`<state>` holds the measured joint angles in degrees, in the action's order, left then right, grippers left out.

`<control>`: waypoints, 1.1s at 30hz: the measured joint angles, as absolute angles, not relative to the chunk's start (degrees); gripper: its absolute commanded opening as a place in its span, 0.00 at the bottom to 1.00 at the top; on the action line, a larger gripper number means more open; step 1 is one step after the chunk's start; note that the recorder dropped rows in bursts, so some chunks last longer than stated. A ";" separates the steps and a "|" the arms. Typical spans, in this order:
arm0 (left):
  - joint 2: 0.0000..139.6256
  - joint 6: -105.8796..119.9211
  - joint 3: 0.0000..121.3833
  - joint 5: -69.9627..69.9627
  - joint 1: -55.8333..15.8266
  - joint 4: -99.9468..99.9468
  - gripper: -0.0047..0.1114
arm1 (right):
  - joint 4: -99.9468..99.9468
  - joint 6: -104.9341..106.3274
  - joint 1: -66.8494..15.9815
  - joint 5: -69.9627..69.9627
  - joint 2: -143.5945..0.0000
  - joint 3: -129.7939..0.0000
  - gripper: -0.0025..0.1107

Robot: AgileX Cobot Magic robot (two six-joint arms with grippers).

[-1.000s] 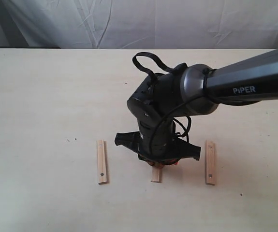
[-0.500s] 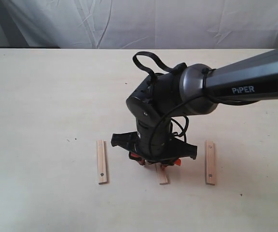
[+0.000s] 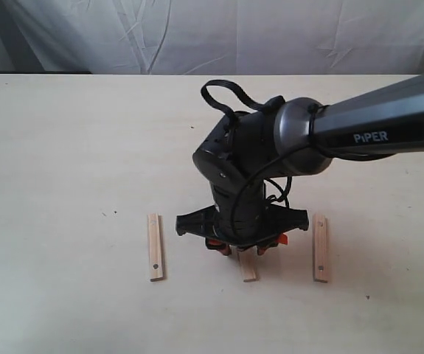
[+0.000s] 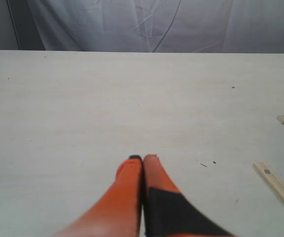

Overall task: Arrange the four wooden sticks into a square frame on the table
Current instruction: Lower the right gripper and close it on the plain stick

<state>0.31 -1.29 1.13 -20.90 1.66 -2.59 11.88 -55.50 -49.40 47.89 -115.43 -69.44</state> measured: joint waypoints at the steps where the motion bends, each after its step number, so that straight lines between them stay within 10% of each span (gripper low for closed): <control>1: 0.31 -1.29 1.13 -20.90 1.66 -2.59 0.04 | 11.88 -55.49 -49.40 47.89 -115.43 -69.44 0.43; 10: 0.31 -1.29 1.13 -20.90 1.66 -2.59 0.04 | 11.88 -55.26 -49.40 47.89 -115.66 -69.44 0.01; 17: 0.31 -1.29 1.13 -20.90 1.66 -2.59 0.04 | 11.88 -55.08 -49.40 47.88 -115.66 -69.44 0.02; 26: 0.31 -1.29 1.13 -20.90 1.66 -2.59 0.04 | 12.67 -54.69 -49.40 48.49 -113.34 -69.44 0.39; 33: 0.31 -1.29 1.13 -20.90 1.66 -2.59 0.04 | 12.94 -53.89 -49.40 48.49 -114.03 -69.44 0.40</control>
